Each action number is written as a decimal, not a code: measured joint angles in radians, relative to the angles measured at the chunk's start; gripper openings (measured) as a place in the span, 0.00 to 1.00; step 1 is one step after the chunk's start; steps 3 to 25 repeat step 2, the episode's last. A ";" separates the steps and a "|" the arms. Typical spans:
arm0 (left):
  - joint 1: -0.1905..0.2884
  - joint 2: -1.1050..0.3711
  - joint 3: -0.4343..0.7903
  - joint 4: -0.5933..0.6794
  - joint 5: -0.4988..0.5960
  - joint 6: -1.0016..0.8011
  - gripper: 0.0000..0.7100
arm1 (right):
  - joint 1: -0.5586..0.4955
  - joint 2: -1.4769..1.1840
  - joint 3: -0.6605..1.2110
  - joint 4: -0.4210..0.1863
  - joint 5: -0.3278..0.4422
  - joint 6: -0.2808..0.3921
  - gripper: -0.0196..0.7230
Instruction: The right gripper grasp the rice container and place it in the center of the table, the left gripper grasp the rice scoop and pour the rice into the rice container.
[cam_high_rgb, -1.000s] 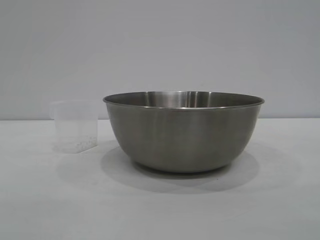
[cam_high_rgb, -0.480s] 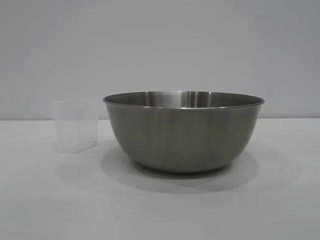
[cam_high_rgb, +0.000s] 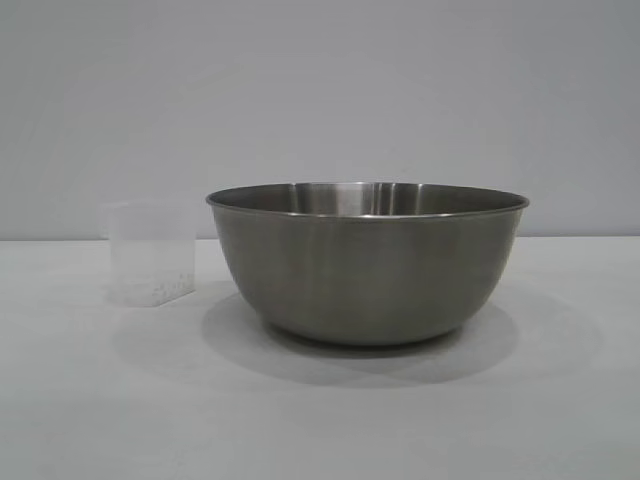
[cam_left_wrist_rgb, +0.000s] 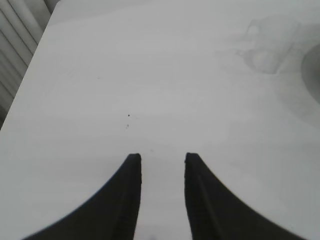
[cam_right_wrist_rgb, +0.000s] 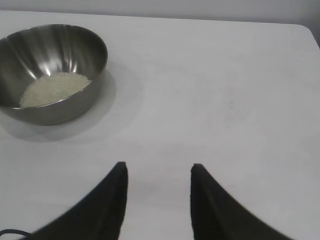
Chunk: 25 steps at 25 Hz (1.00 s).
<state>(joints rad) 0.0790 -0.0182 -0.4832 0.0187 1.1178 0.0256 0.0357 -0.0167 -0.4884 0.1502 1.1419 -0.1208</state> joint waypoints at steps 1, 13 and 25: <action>0.000 0.000 0.000 0.000 0.000 0.000 0.22 | 0.000 0.000 0.000 0.000 0.000 0.000 0.36; 0.000 0.000 0.000 0.000 0.000 0.000 0.22 | 0.000 0.000 0.000 0.000 0.000 0.000 0.36; 0.000 0.000 0.000 0.000 0.000 0.000 0.22 | 0.000 0.000 0.000 0.000 0.000 0.000 0.36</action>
